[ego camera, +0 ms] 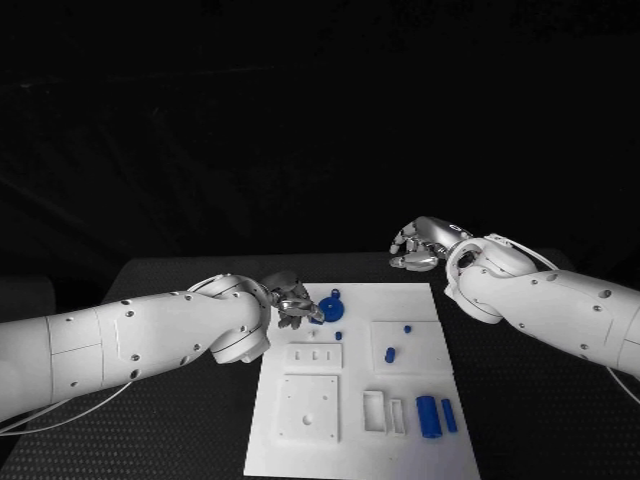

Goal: Assemble the parts on the task board

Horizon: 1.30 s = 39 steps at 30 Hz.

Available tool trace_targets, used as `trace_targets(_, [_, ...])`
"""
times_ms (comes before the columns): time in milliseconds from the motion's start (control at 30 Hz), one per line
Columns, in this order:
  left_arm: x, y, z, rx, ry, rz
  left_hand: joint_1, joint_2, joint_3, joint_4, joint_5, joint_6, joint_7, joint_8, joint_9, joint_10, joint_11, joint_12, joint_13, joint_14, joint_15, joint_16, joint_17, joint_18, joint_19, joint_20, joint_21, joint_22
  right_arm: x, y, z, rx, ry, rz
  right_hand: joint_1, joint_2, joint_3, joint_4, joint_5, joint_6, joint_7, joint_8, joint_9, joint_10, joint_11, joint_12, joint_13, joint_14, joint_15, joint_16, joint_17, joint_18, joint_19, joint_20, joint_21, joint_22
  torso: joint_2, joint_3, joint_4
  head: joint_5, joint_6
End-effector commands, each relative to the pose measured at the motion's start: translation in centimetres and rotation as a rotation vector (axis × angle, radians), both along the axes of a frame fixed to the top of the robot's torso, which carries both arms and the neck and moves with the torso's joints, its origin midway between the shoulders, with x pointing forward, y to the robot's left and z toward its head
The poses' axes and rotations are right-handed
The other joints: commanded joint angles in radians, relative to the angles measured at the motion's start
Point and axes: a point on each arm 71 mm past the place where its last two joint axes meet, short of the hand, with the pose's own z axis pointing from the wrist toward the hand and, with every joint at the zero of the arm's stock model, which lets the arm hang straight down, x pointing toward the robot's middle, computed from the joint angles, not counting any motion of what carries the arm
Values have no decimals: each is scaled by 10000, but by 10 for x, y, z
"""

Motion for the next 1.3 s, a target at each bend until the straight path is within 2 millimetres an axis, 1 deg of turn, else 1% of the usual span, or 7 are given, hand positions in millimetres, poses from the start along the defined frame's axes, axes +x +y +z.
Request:
trace_targets(33, [0,-1,-2,390,-303,229,-42,94,90,9,79,1216,-1184,423,2181,-344,-430,129,41,205,-544,143,-46,55,79,-1025,103,230,4,-2,3,365,27,-60,56,34,-45,22,107,65,134,-27,12,-60,2,-45,-17,-80,15,-65,0,222,-73,18,-36,62,-65,46,4,33,-144])
trace_targets(167, [0,-2,-7,613,-445,204,-56,104,106,11,130,1227,-1200,447,2253,-346,-446,206,59,212,-573,234,-78,59,92,-1047,169,229,7,-3,6,422,1,-139,47,40,-70,18,177,58,135,-28,14,-67,3,-40,-26,-85,15,-67,3,222,-77,17,-41,67,-83,58,13,24,-232])
trace_targets(500, [-6,-2,-26,858,-423,307,-113,105,131,-23,358,1280,-1247,504,2442,-340,-495,435,97,252,-650,513,-185,78,141,-1111,378,226,13,-2,11,403,-89,-195,14,54,-124,16,330,44,139,-30,19,-86,7,-30,-48,-100,18,-73,10,222,-89,17,-53,79,-72,47,34,14,-375])
trace_targets(667, [-10,-3,-34,966,-408,269,-124,90,136,-37,409,1298,-1264,515,2500,-331,-513,538,120,270,-686,629,-218,90,167,-1136,462,226,17,-2,12,441,-96,-261,4,59,-141,15,396,37,140,-31,21,-97,8,-27,-56,-106,19,-76,12,222,-96,17,-60,83,-67,31,33,28,-426])
trace_targets(1033, [-17,-9,-46,1099,-237,45,-137,73,155,-59,481,1313,-1292,476,2563,-320,-552,848,214,285,-776,935,-256,120,203,-1182,657,226,19,0,12,454,-56,-237,-12,68,-163,12,457,22,144,-37,21,-113,12,-24,-65,-120,21,-83,14,222,-108,17,-70,88,-64,36,4,48,-525])
trace_targets(1133, [-18,-10,-50,1126,-150,25,-144,75,157,-59,473,1321,-1297,462,2571,-327,-558,924,238,275,-793,1003,-270,126,200,-1188,697,223,19,1,12,457,-55,-228,-17,71,-169,12,470,21,145,-37,21,-116,12,-23,-66,-122,22,-83,14,222,-110,18,-71,89,-69,39,12,43,-546])
trace_targets(1300, [-21,-10,-55,1140,-40,2,-149,81,165,-56,464,1309,-1292,426,2566,-337,-554,1007,264,259,-807,1075,-288,132,190,-1193,737,221,19,1,12,450,-38,-231,-23,79,-178,12,492,19,146,-37,22,-120,13,-20,-69,-124,23,-84,16,222,-112,17,-74,91,-63,39,3,28,-576])
